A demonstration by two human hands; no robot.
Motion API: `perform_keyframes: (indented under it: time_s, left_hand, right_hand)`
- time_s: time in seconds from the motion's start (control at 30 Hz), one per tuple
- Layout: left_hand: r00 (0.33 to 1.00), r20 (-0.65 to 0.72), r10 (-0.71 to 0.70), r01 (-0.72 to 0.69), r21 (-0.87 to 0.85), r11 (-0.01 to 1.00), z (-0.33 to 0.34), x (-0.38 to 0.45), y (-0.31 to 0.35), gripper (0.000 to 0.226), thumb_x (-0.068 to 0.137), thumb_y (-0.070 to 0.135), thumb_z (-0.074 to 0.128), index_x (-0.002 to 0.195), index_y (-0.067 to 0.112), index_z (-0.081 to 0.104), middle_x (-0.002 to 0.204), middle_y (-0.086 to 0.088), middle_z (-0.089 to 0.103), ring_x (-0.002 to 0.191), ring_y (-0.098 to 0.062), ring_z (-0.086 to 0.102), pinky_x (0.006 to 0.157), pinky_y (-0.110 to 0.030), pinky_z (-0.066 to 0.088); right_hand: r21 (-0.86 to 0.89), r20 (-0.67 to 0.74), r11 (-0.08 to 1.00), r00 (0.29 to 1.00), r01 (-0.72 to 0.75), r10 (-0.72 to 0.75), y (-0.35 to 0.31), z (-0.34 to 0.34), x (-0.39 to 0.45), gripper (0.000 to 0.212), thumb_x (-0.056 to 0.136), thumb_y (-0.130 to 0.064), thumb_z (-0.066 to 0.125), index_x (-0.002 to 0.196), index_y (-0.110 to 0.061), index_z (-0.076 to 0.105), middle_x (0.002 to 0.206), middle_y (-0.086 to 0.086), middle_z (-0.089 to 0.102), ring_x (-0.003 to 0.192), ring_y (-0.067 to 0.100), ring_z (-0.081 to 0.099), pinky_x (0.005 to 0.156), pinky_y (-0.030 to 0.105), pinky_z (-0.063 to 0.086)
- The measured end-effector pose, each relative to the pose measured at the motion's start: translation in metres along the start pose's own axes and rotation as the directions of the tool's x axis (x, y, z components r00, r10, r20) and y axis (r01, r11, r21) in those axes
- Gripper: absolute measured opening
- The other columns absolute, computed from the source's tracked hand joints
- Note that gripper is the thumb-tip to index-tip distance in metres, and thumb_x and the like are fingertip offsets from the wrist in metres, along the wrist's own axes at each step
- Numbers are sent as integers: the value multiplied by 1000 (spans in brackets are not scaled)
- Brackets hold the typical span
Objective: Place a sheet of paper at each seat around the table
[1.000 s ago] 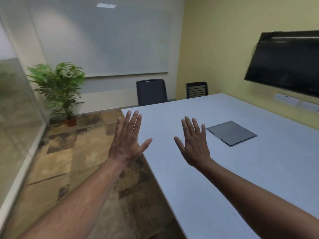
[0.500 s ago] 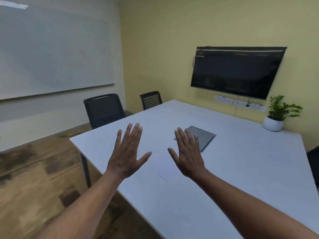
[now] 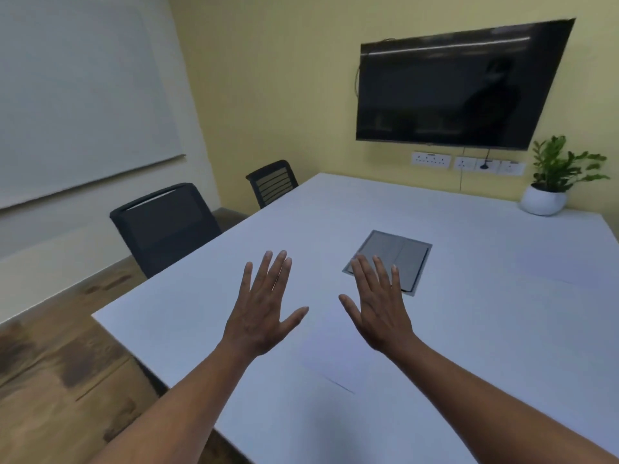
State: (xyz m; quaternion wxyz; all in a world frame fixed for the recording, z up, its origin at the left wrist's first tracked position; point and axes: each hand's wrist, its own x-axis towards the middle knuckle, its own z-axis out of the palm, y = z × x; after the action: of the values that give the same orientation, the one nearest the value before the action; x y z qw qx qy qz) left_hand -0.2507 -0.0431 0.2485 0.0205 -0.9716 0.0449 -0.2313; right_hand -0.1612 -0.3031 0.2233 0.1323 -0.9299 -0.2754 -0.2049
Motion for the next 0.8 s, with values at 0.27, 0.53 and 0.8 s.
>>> perform_keyframes:
  time_s: [0.27,0.53,0.8]
  left_hand:
    - [986,-24,168,-170,-139,976,85,78,-22,95,106,73,38,174,14,6,183,-1,-2,169,-24,-6,134,-55,-3]
    - [927,-95,362,-372,-336,865,162,119,-54,95,106,69,41,173,10,9,183,-3,4,169,-27,2,132,-60,8]
    - [900,-82,428,-426,-379,822,203,158,-63,93,106,72,31,173,9,12,182,-7,9,169,-30,6,132,-63,10]
  right_hand:
    - [-97,-6,980,984,-175,176,22,42,17,75,109,-62,24,168,-16,25,178,4,21,166,29,11,132,59,7]
    - [-266,30,901,931,-343,363,11,85,17,74,111,-59,27,168,-13,26,178,4,19,165,30,15,129,60,12]
    - [-328,5,831,879,-449,477,-3,93,46,75,110,-61,32,170,-17,20,180,1,10,167,24,0,132,59,7]
